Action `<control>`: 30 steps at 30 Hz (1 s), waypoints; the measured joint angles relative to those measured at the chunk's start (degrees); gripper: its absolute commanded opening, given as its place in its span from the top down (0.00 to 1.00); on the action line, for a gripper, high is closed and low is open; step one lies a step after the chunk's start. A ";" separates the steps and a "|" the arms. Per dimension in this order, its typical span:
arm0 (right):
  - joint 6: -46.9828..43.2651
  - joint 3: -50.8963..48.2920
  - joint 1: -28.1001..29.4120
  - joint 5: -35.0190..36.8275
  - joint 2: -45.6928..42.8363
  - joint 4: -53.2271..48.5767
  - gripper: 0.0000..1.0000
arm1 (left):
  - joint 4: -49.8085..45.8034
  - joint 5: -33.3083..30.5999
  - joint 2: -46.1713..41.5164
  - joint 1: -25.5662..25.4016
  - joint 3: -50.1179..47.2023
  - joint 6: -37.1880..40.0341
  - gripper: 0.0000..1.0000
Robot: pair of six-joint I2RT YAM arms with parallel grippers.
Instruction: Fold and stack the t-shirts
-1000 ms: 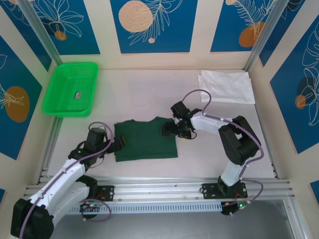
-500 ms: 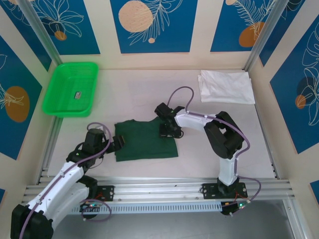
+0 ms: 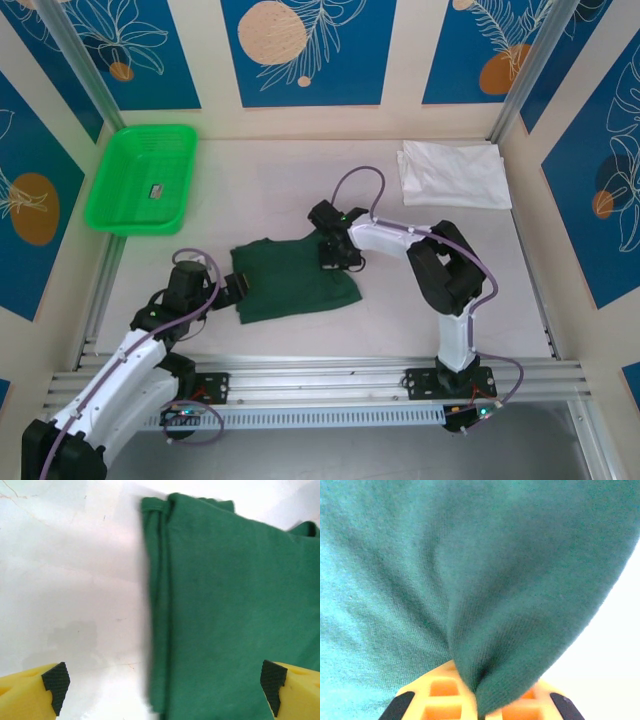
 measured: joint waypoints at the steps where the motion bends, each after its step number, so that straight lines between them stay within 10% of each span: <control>1: -0.96 0.28 -1.25 0.85 0.00 -0.33 1.00 | -0.04 0.02 -0.11 0.00 -0.04 -0.09 0.00; 14: -15.61 12.57 -17.62 11.47 0.44 -3.17 1.00 | -0.24 0.07 -0.52 0.00 -0.37 -0.59 0.00; 30: -26.82 31.39 -24.92 19.37 2.86 -4.35 1.00 | 0.20 1.16 -1.11 0.00 -1.33 -2.27 0.00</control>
